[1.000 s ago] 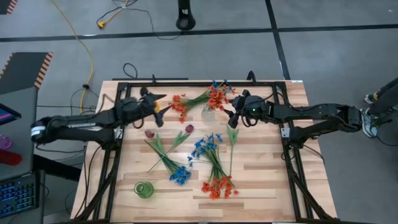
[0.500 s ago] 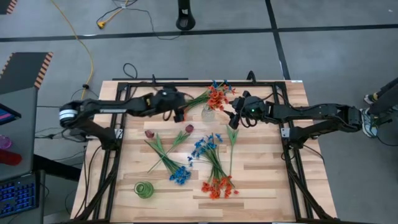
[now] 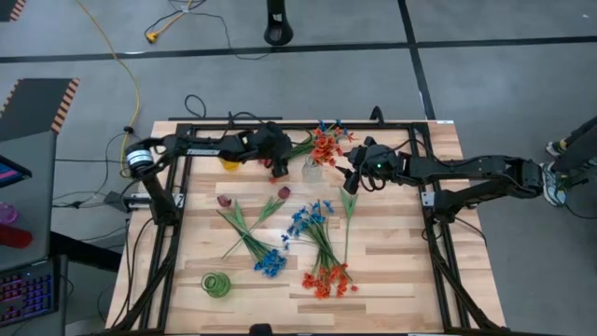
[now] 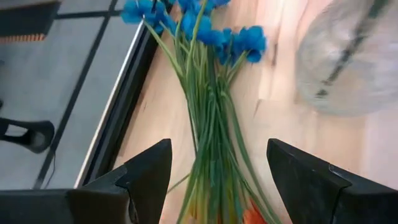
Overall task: Sort flowers into vase by color
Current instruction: Put the top orange flowers into the transparent vase
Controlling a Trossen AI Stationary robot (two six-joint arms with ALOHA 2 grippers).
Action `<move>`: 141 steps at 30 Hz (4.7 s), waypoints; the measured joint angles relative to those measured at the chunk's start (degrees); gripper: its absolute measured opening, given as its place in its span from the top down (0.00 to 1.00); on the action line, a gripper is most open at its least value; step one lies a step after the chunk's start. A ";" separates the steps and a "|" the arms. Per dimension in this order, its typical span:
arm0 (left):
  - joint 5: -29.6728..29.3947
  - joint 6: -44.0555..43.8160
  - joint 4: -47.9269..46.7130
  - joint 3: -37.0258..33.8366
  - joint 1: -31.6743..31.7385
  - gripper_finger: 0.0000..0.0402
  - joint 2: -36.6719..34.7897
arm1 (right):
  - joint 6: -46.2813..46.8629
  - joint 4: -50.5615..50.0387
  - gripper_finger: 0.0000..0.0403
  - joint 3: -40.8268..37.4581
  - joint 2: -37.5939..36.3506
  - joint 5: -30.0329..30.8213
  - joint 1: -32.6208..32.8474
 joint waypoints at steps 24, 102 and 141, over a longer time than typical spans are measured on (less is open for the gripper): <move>-0.02 -1.50 -8.89 5.87 2.65 0.37 9.65 | -0.02 -0.24 0.38 0.00 0.00 -0.44 0.26; -25.66 3.53 -45.98 25.80 -4.75 1.00 -2.10 | -0.52 -12.37 0.38 5.13 0.02 -0.42 0.42; -65.27 10.70 -62.21 21.46 -25.42 1.00 -18.26 | -0.52 -13.86 0.38 5.79 0.00 -0.42 0.42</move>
